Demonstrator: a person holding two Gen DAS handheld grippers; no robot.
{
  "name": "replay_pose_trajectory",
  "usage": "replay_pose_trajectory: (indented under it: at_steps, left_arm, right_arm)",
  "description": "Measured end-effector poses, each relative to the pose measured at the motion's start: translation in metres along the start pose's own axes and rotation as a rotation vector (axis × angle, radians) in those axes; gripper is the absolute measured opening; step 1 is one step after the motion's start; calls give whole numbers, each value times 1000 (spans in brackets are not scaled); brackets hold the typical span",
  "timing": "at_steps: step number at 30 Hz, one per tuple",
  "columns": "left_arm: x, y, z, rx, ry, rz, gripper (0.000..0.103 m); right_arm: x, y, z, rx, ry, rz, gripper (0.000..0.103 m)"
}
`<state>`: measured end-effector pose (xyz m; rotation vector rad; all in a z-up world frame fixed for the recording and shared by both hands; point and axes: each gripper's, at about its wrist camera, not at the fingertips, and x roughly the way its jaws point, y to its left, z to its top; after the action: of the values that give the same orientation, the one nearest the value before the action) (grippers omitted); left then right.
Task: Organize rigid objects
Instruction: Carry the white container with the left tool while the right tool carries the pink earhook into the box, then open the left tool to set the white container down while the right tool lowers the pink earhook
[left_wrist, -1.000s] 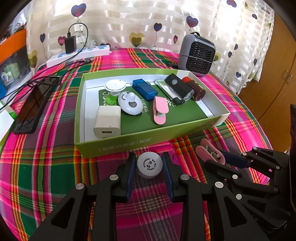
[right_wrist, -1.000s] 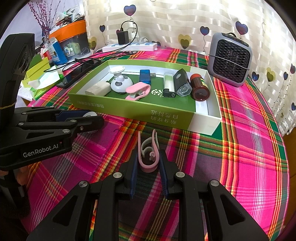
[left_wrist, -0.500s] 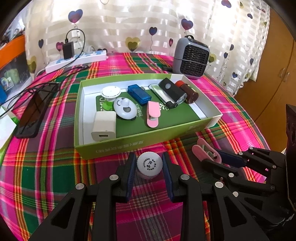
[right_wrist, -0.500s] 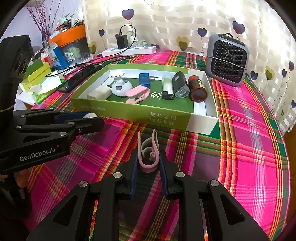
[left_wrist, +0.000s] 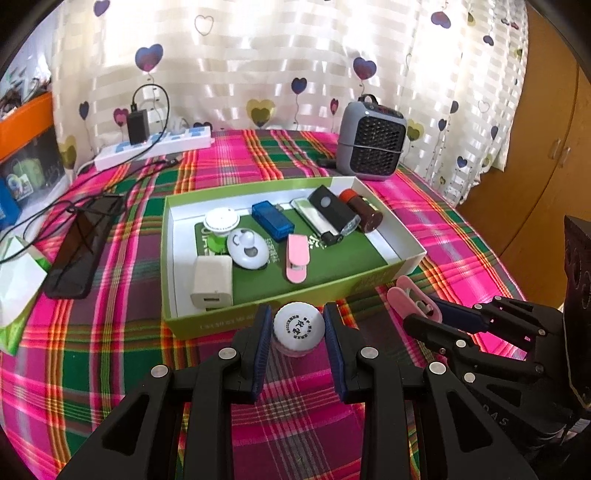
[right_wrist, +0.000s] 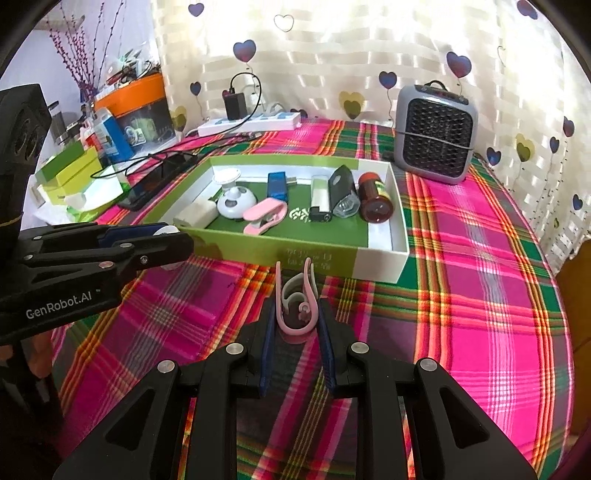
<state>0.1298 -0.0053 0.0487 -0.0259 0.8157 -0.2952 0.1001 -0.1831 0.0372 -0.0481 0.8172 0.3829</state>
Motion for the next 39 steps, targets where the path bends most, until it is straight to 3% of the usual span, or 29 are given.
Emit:
replay_pose_trajectory:
  at_steps: [17,39]
  left_arm:
    - [11,9,24,-3,-9,6,27]
    - [51,25,42,-36,30,11,27]
  right_arm:
    - [0,-14,35,17,-53,-19,23]
    - [54,-41,66,65,29,-7,23]
